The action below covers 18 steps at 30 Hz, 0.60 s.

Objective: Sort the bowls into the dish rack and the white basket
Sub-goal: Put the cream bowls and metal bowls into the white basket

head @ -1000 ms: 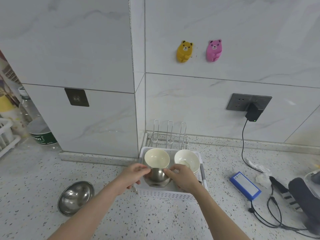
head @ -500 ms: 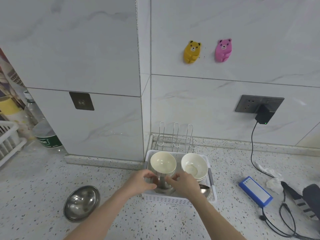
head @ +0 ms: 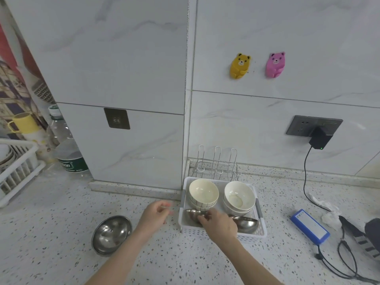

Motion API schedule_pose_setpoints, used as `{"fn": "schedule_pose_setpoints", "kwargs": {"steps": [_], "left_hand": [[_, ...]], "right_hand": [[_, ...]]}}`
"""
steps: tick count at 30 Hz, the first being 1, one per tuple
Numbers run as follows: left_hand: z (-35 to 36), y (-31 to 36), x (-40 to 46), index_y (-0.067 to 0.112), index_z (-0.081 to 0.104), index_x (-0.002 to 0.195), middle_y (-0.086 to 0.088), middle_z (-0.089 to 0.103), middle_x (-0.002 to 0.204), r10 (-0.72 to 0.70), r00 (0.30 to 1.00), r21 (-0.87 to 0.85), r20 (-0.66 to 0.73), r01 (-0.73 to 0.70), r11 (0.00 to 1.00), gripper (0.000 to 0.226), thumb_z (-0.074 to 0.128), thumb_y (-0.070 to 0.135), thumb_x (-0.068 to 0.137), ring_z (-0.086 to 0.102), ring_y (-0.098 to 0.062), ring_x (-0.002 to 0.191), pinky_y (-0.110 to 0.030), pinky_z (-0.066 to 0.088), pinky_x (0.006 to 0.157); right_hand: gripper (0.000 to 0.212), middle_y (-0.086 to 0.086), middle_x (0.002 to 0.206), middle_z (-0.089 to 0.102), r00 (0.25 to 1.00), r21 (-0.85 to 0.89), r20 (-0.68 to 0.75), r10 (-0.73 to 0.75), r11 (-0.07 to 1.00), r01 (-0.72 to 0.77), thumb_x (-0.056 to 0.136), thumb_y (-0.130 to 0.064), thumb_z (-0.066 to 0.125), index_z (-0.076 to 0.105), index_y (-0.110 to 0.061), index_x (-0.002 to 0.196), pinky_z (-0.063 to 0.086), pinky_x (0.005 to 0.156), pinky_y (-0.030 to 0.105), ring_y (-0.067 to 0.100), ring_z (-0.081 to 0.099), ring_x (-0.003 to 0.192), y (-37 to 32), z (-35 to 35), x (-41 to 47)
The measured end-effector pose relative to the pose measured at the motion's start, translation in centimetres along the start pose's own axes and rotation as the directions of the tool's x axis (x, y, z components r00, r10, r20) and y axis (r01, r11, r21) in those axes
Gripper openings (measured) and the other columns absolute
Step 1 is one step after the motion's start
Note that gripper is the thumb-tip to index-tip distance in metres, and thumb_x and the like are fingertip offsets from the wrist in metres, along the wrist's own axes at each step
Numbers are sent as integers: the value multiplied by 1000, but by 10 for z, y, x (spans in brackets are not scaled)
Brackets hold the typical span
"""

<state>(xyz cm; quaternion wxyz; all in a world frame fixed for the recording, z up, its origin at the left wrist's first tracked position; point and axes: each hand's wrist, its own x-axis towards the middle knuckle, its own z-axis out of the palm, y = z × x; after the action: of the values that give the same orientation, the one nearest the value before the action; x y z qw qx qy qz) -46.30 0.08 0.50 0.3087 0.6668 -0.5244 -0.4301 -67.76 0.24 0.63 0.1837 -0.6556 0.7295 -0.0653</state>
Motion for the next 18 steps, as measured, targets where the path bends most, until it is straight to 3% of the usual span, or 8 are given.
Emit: {"fn": "schedule_pose_setpoints", "kwargs": {"steps": [2,6,9,13,16,18], "left_hand": [[-15,-10,-5,29,61,107,8,71,95,-14,999,-25,-49,13,1000,18,54,17,96,63,-8,69,-18,50,63],[-45,-37,-12,27,61,108,9,66,105,-46,979,-34,-199,40,999,16,57,20,95,63,-13,101,-29,50,82],[-66,-58,-21,20,62,117,2,62,114,-115,913,-25,-392,115,993,23,57,19,95,58,-23,113,-40,49,92],[-94,-91,-36,16,46,138,-13,39,141,-276,816,-6,-508,317,949,49,61,18,91,57,-35,111,-52,50,91],[-107,-116,-48,15,37,144,-16,27,140,-377,817,-34,-437,404,914,62,65,22,89,57,-35,99,-46,50,84],[-110,-127,-52,13,34,145,-19,35,138,-432,823,-71,-369,438,896,64,66,23,90,53,-27,91,-41,49,80]], "right_hand": [[42,-1,108,70,1000,-24,-23,-1,1000,0,94,-57,42,53,-29,123,47,70,30,22,67,98,-3,-2,-5],[41,-1,93,72,986,-94,-165,-26,996,10,97,-47,37,44,-27,132,47,61,28,22,69,82,-11,-9,-17],[35,-5,85,71,976,1,-186,-110,994,112,97,-42,40,50,-28,128,51,62,28,21,67,77,-31,-8,-25],[33,-12,77,62,982,236,-3,-186,955,182,95,-40,45,57,-30,124,50,67,27,13,61,75,-74,19,-36],[38,-6,89,68,964,275,177,-196,951,143,96,-40,46,51,-28,131,51,70,28,15,63,78,-99,47,-43],[45,-6,79,64,933,280,299,-202,953,116,96,-38,46,43,-25,139,49,65,28,17,61,75,-113,63,-49]]}}
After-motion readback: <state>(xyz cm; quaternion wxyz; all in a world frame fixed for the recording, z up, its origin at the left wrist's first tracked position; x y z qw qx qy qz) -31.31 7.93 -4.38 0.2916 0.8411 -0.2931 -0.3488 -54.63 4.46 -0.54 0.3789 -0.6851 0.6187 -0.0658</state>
